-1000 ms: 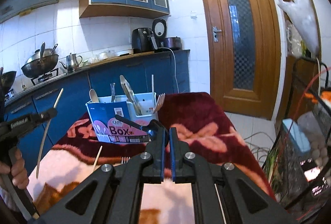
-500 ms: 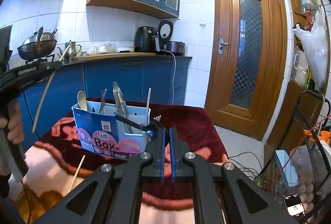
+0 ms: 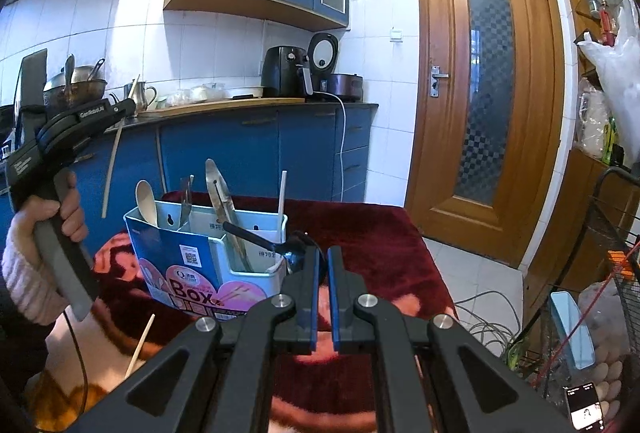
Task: Organize utensils
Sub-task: 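Carry the chopstick with the left tool while the right carries the black spoon to the box, then lower the black spoon into the box and open the right tool while the left holds the chopstick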
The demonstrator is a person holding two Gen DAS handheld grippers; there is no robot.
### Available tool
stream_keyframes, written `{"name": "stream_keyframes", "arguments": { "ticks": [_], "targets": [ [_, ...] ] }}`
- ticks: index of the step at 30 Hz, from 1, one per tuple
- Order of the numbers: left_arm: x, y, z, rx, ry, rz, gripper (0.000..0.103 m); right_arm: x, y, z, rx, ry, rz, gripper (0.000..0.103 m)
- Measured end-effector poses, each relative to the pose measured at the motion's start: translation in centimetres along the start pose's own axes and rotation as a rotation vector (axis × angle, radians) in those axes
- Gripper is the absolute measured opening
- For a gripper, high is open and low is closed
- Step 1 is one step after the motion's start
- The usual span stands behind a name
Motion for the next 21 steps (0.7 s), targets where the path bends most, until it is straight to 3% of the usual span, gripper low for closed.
{"name": "stream_keyframes", "arguments": {
  "ticks": [11, 16, 21],
  "targets": [
    [0.1, -0.4, 1.8, -0.084, 0.067, 0.067, 0.004, -0.5, 0.0, 1.0, 0.008, -0.013, -0.013, 0.006],
    [0.6, -1.4, 1.5, -0.120, 0.118, 0.098, 0.004, -0.4, 0.6, 1.2, 0.013, -0.067, -0.077, 0.006],
    [0.6, -1.4, 1.0, -0.152, 0.123, 0.121, 0.004, 0.1, 1.2, 1.5, 0.037, -0.122, -0.172, 0.006]
  ]
}}
Point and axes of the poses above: each gripper's, at about its wrist camera, not at the fingertips, and z roughly the way its jaws point, x to its left, y to its top, the point moved 9 cm from there along z, roughly the way its jaws point, and after that the axes turned 6 degrees about x, right-handed, at the moved point
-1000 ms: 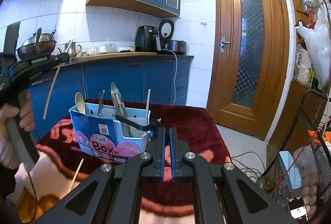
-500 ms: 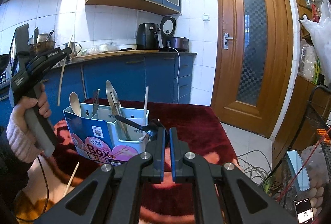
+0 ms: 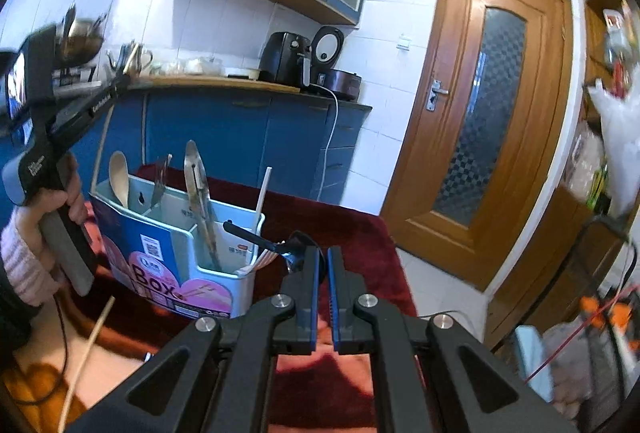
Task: Organize utensils
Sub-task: 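Lower the black spoon into the box and open the right tool while the left holds the chopstick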
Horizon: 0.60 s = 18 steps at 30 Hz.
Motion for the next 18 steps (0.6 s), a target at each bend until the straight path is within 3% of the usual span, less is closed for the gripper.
{"name": "stream_keyframes", "arguments": {
  "ticks": [13, 18],
  "targets": [
    [1.9, 0.8, 0.0, 0.006, -0.039, -0.103, 0.004, 5.6, 2.3, 2.2, 0.075, -0.105, -0.460, 0.005],
    [2.8, 0.4, 0.4, 0.044, -0.055, -0.151, 0.004, 7.9, 2.9, 3.1, 0.074, -0.052, -0.483, 0.006]
  ]
}}
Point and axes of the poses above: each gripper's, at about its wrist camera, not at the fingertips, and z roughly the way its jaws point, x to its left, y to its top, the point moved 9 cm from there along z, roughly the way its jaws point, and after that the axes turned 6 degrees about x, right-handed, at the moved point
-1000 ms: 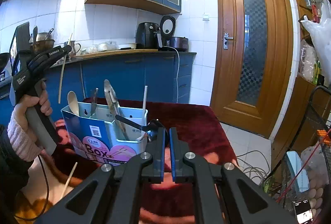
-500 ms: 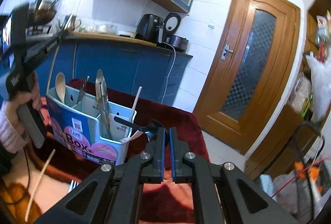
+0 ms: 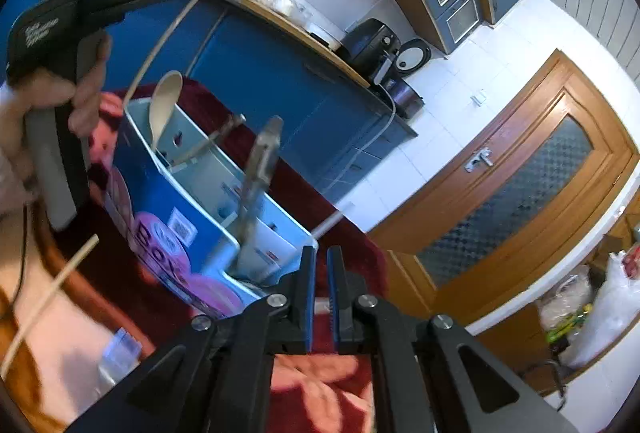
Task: Organize utensils
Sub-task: 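Lower the black spoon into the box and open the right tool while the left holds the chopstick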
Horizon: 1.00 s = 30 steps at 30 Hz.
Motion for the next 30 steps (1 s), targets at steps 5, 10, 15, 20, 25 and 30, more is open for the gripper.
{"name": "stream_keyframes", "arguments": {
  "ticks": [5, 10, 15, 20, 25, 30],
  "targets": [
    [0.4, 0.0, 0.2, 0.000, 0.010, -0.013, 0.004, -0.9, 0.8, 0.5, -0.067, 0.136, 0.216, 0.018],
    [-0.1, 0.3, -0.1, -0.036, 0.024, 0.002, 0.004, -3.2, 0.4, -0.9, -0.165, 0.186, 0.427, 0.031],
    [-0.7, 0.1, -0.1, -0.082, 0.067, 0.045, 0.004, -3.4, -0.3, -2.1, -0.221, 0.207, 0.493, 0.033],
    [-1.1, -0.8, 0.4, -0.097, 0.111, 0.081, 0.004, -3.1, -1.0, -1.7, -0.236, 0.251, 0.523, 0.033],
    [-1.0, -2.4, 0.9, -0.046, 0.129, 0.128, 0.004, -3.0, -2.0, -1.2, -0.235, 0.295, 0.563, 0.033],
    [-0.9, -2.9, 0.5, 0.022, 0.103, 0.152, 0.004, -3.3, -2.6, -1.3, -0.244, 0.310, 0.593, 0.033]
  ]
}}
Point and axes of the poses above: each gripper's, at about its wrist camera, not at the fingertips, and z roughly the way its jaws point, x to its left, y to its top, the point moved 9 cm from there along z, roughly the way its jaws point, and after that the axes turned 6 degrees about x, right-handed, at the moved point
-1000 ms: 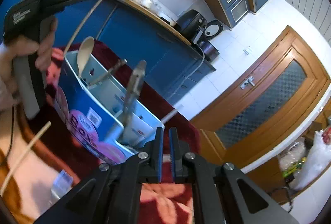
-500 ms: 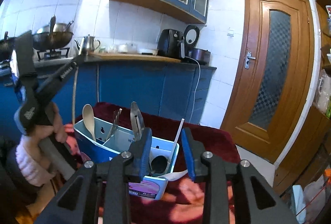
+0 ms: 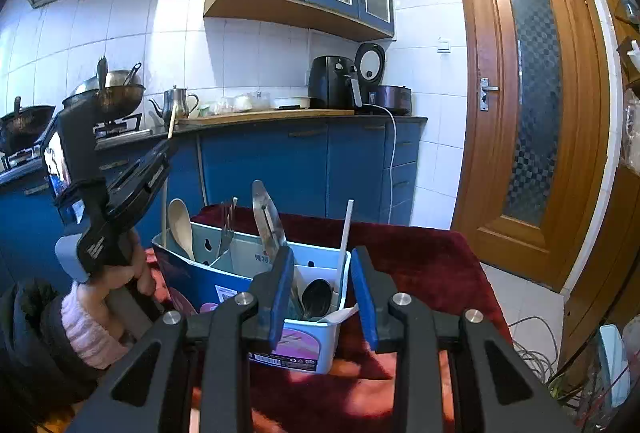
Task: Organize utensils
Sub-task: 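Lower the black spoon into the box and open the right tool while the left holds the chopstick, then lower the wooden chopstick into the box and open the left tool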
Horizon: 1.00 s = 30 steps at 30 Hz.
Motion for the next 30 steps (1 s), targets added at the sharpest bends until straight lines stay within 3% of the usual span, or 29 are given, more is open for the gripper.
{"name": "stream_keyframes", "arguments": {
  "ticks": [12, 17, 19, 21, 30],
  "targets": [
    [-0.3, -1.9, -2.8, 0.102, -0.076, 0.090, 0.005, 0.4, -0.3, -1.7, -0.018, 0.022, 0.025, 0.033],
    [-0.1, -2.8, -3.3, 0.150, -0.087, 0.084, 0.005, 0.4, -0.7, -2.1, -0.011, 0.028, 0.037, 0.033],
    [0.0, -3.1, -3.4, 0.181, -0.092, 0.082, 0.009, 0.3, -0.9, -2.3, -0.009, 0.031, 0.046, 0.033],
    [0.0, -3.4, -3.5, 0.210, -0.098, 0.085, 0.018, 0.2, -1.1, -2.5, -0.006, 0.036, 0.057, 0.033],
    [0.2, -4.1, -5.6, 0.315, -0.124, 0.082, 0.027, 0.3, -1.9, -3.4, 0.006, 0.042, 0.093, 0.034]
  ]
}}
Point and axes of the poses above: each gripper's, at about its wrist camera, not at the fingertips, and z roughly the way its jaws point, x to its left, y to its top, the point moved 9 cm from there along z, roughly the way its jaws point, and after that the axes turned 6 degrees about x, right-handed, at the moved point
